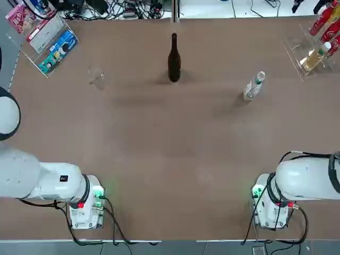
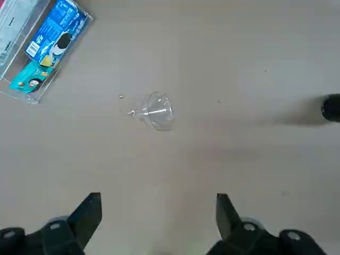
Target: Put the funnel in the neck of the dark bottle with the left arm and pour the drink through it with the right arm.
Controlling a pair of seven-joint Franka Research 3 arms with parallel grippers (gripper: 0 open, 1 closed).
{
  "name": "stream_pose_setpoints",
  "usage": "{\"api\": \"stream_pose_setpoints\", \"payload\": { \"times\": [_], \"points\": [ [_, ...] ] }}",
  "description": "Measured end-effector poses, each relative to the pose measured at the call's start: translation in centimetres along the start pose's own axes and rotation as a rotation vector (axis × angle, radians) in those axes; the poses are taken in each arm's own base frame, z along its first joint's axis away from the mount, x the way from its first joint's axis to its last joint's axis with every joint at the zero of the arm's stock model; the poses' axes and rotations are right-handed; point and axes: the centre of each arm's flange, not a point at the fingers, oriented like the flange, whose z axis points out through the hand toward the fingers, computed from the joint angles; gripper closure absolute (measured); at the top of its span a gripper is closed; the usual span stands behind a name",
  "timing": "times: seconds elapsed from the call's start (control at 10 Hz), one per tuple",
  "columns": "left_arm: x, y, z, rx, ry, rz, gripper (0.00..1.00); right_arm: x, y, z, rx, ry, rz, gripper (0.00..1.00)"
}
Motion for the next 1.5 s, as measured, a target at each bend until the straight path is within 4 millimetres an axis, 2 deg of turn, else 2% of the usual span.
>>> {"api": "stream_pose_setpoints", "payload": {
  "times": [0.6, 0.7, 0.8, 0.9, 1.3, 1.4, 1.5],
  "points": [
    [0.3, -0.1, -0.2, -0.003, 0.018, 0.002, 0.02, -0.1, 0.3, 0.3, 0.001, -0.014, 0.005, 0.00],
    [0.6, -0.1, 0.2, -0.003, 0.011, 0.001, 0.02, -0.1, 0.3, 0.4, 0.001, -0.015, 0.005, 0.00],
    [1.5, 0.0, 1.8, -0.002, -0.019, -0.019, 0.02, -0.1, 0.3, 0.4, 0.001, -0.016, 0.005, 0.00],
    [2.8, 0.3, 4.3, 0.023, -0.060, -0.049, 0.02, -0.2, 0.3, 0.5, 0.001, -0.021, 0.005, 0.00],
    [8.1, 3.8, 15.6, 0.309, -0.131, 0.036, 0.02, -0.4, 0.4, 0.6, 0.001, -0.034, 0.008, 0.00],
    [9.0, 4.0, 18.9, 0.332, -0.151, 0.039, 0.01, -0.4, 0.4, 0.7, 0.001, -0.036, 0.008, 0.00],
    [9.7, 3.7, 23.0, 0.372, -0.182, 0.024, 0.01, -0.4, 0.4, 0.8, 0.001, -0.039, 0.008, 0.00]
  ]
}}
